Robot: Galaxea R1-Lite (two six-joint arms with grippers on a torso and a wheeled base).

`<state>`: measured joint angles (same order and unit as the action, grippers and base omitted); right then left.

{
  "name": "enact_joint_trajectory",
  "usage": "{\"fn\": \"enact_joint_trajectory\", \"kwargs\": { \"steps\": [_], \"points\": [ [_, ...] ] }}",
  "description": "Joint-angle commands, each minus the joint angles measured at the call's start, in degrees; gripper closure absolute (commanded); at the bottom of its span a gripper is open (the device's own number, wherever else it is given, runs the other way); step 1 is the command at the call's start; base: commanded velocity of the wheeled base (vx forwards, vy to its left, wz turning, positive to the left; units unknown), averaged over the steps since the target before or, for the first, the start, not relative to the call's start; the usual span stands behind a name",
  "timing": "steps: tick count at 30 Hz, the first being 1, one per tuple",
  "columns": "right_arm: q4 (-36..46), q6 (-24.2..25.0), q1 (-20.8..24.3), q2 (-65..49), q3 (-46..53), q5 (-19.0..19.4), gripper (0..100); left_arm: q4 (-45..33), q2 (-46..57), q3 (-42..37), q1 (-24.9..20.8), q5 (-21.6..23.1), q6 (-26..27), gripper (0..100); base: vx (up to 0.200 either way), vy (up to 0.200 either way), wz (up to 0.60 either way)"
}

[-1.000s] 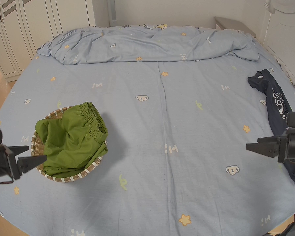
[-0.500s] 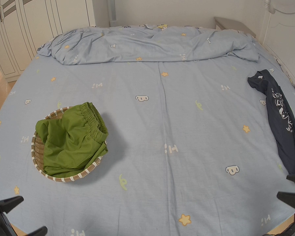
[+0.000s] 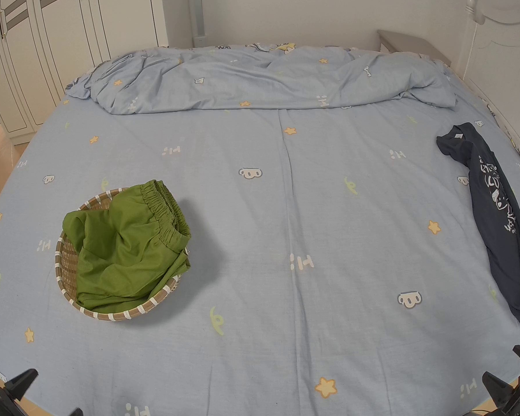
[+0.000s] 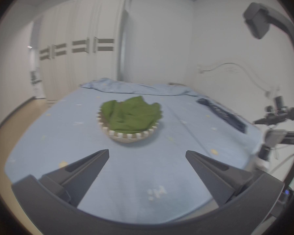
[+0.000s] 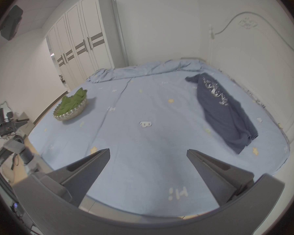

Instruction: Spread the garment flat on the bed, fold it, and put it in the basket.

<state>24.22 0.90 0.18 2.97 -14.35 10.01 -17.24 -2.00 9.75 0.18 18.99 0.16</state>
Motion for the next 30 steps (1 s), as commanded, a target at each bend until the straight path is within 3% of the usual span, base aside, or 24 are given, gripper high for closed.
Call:
{"fn": "enact_joint_trajectory", "kwargs": {
  "steps": [1,3,7,12,30],
  "points": [
    [-16.0,0.3,-0.3,-1.7,9.4,-8.7,0,3.9,2.0,-2.6,-0.3,-20.6,-1.7,0,0.000,0.000,0.00],
    [-25.9,-0.1,-0.4,-1.7,14.3,-11.2,0,9.0,2.0,-5.1,-0.3,-24.6,-2.0,0,0.000,0.000,0.00],
    [-24.3,2.1,-0.3,-1.7,14.3,-12.0,0,17.7,2.0,-8.9,-0.3,-24.4,-4.4,0,0.000,0.000,0.00],
    [-24.0,-0.4,-0.3,-1.6,14.3,-11.2,0,17.2,2.0,-9.7,-0.3,-19.6,-0.4,0,0.000,0.000,0.00],
    [-24.2,-0.7,-0.3,-1.7,14.3,-11.0,0,17.2,2.0,-9.7,-0.3,-19.2,-0.3,0,0.000,0.000,0.00]
  ]
}}
